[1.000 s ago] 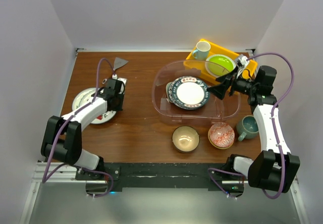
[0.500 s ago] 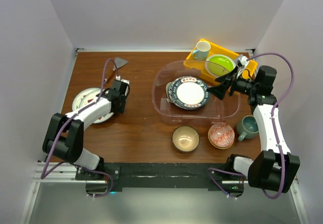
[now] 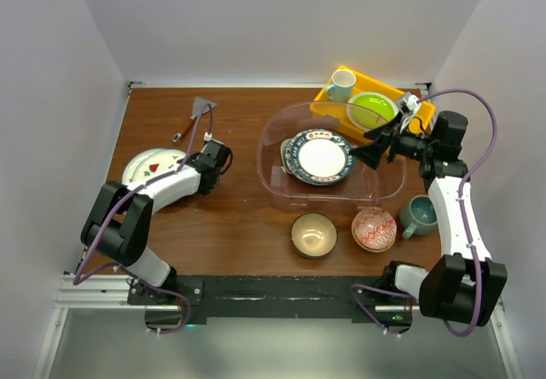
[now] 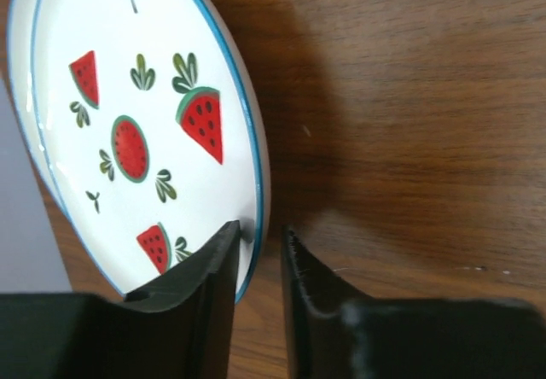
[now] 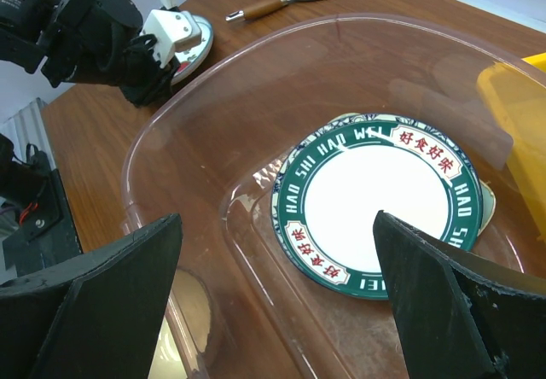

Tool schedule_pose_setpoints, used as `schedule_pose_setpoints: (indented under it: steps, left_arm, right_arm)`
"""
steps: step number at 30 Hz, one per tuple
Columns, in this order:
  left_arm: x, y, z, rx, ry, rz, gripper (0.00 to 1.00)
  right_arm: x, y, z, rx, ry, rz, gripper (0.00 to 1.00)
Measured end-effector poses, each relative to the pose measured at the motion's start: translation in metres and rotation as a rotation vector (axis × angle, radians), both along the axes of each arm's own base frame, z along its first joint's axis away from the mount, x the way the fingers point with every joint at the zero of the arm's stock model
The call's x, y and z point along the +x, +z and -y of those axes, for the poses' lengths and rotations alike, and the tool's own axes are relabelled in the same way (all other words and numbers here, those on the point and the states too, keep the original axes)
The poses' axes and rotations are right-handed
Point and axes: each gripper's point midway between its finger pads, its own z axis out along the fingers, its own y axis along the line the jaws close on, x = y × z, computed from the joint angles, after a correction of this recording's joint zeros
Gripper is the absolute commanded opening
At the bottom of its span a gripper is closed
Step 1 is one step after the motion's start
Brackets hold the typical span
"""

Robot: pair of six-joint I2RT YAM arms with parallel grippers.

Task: Place the mixed dishes into the plastic bin
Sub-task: Pick up the plate at the center of the board.

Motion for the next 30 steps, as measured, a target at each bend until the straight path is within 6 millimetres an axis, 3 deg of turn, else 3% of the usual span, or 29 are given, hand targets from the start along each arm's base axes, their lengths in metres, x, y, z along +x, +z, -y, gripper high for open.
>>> schedule_pose_setpoints:
  steps: [5, 16, 30]
  left_arm:
    - [0.000, 0.004, -0.003, 0.040, 0.002, 0.010, 0.00]
    - [-0.001, 0.023, 0.001, 0.012, -0.013, 0.053, 0.00]
    - [-0.003, 0.096, 0.010, -0.104, -0.091, 0.253, 0.00]
  right_arm:
    - [0.000, 0.000, 0.000, 0.001, 0.002, 0.000, 0.98]
    - [0.000, 0.000, 0.000, 0.001, 0.002, 0.000, 0.98]
    - [0.000, 0.000, 0.000, 0.001, 0.002, 0.000, 0.98]
